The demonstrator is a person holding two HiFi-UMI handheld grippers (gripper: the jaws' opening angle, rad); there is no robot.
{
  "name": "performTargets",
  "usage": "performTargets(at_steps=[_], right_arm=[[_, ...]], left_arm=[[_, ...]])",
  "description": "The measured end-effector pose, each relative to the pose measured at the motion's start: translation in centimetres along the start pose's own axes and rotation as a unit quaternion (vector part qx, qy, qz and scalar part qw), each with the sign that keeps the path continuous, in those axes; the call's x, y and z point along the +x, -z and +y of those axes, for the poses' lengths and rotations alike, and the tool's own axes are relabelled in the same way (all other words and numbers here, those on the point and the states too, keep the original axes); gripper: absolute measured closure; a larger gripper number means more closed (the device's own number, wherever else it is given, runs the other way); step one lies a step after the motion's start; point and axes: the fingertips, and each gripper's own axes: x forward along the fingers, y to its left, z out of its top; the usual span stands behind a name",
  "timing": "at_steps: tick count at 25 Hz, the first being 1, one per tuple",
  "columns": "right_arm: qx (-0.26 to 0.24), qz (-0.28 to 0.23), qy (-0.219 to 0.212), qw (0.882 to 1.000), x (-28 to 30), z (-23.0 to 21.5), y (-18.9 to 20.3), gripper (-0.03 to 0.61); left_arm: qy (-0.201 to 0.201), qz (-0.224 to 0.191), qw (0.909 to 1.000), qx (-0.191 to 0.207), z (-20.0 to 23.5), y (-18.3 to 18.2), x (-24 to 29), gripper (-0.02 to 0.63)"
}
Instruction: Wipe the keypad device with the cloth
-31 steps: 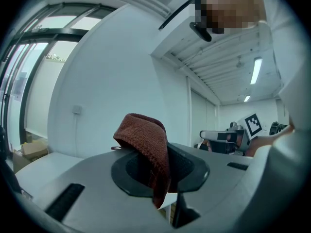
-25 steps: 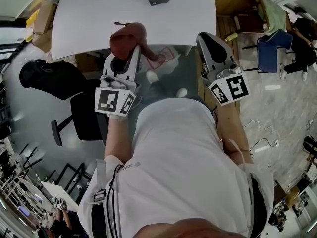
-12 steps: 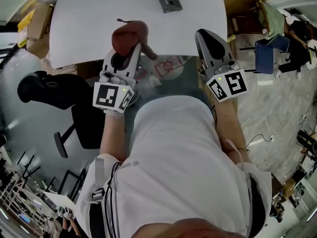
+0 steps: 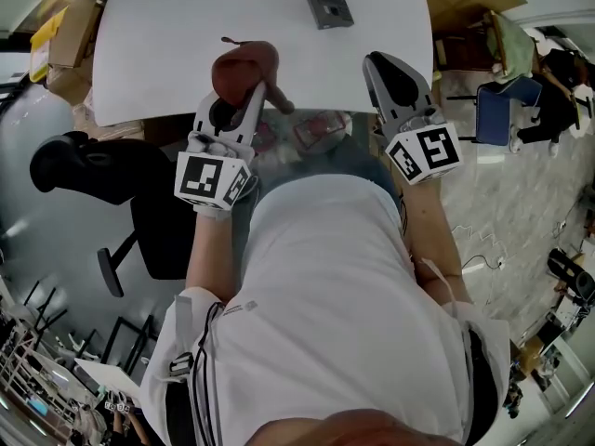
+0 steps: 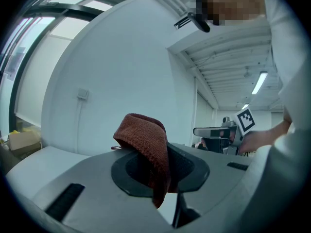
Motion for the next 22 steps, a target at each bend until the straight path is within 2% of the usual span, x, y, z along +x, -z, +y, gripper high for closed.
performTargets(at_steps=[6,13,22], right_arm=[[0.000,0.018,-0.024,1.000,1.8,-1.5,1.0,0.543],[-0.003,0.070,-0.069,0.995,5.1,-4.8,4.7,0.543],[-0.051,0.164,-0.144,0.974,10.6,-9.4,12.9,0.540]], left_arm=[[-0.018,0.008,0.9998,-0.002,0.2,0.1,1.1,0.545],[-0.055,0.023,0.9982,-0.006,0.4,0.3,3.6,0.545],[-0.120,0.049,0.9913,-0.020,0.5,1.1,6.5,0.543]])
